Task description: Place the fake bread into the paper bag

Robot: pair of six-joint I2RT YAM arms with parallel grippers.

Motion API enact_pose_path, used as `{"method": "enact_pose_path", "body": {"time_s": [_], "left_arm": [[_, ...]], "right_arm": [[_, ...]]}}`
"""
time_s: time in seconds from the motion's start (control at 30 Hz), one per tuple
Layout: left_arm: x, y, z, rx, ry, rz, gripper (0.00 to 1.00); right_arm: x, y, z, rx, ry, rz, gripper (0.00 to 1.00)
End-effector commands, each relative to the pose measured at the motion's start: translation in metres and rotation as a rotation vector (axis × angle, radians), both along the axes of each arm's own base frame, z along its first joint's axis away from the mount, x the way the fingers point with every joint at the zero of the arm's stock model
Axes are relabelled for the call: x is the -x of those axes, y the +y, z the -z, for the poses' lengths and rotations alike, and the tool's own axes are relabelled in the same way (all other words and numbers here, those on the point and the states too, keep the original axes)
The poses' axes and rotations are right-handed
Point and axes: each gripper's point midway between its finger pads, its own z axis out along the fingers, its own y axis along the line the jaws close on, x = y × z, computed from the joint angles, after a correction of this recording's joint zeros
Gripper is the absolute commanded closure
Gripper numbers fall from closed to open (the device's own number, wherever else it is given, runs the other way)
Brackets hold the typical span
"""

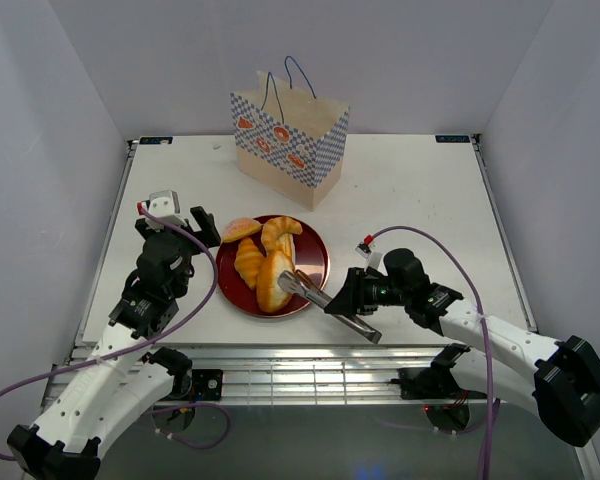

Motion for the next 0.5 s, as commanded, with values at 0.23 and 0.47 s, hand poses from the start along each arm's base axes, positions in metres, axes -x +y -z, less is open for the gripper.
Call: {"method": "enact_pose_path", "body": {"time_s": [0.23, 0.47], "left_arm": [[0.000, -0.004, -0.003, 0.008, -0.001, 0.020, 0.07], [-0.001, -0.005, 0.000, 0.005, 0.009, 0.021, 0.07]], "right_arm": [[-0.006, 0.007, -0.028, -0.054, -0.065, -0.006, 0.73], [-0.016, 0.007, -0.059, -0.083, -0.136, 0.026, 0.85]]}}
